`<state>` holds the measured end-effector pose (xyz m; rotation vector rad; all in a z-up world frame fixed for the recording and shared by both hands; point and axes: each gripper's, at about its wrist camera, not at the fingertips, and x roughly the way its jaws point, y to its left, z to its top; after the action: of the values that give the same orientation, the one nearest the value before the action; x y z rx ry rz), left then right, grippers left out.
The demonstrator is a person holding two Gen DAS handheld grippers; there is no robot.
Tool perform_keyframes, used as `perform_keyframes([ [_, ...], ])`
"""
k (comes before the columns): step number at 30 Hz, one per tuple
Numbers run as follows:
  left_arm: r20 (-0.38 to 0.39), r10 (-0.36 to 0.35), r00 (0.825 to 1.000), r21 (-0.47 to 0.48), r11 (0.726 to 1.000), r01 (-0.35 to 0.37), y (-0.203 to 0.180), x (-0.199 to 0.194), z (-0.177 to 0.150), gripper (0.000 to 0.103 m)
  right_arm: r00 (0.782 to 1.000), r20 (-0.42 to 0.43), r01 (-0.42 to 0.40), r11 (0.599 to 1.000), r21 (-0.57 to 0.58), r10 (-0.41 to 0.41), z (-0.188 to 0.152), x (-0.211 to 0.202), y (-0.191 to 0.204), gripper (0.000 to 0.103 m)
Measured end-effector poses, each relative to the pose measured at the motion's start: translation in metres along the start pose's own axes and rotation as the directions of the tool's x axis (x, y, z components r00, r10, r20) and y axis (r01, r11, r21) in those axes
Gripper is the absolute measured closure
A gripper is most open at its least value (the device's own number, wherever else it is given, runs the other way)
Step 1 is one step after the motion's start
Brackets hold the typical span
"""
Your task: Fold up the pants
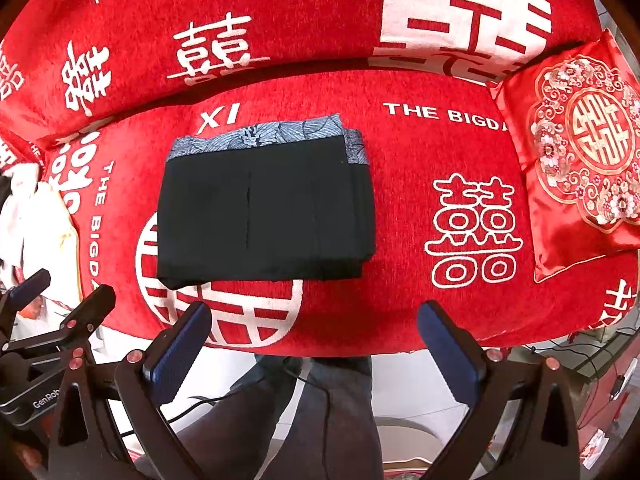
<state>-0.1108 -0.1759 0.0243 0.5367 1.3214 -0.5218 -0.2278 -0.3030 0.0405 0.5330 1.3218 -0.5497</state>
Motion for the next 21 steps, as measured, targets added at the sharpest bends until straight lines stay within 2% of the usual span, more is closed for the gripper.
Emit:
perform_keyframes([
  [21,-0.005,-0.001,1.0,0.003,1.0,0.001,-0.0018,0.0025,0.0004,0.0,1.0,-0.001,0.0,1.0,0.003,0.0,0.001,0.0007,0.0006,0.0],
])
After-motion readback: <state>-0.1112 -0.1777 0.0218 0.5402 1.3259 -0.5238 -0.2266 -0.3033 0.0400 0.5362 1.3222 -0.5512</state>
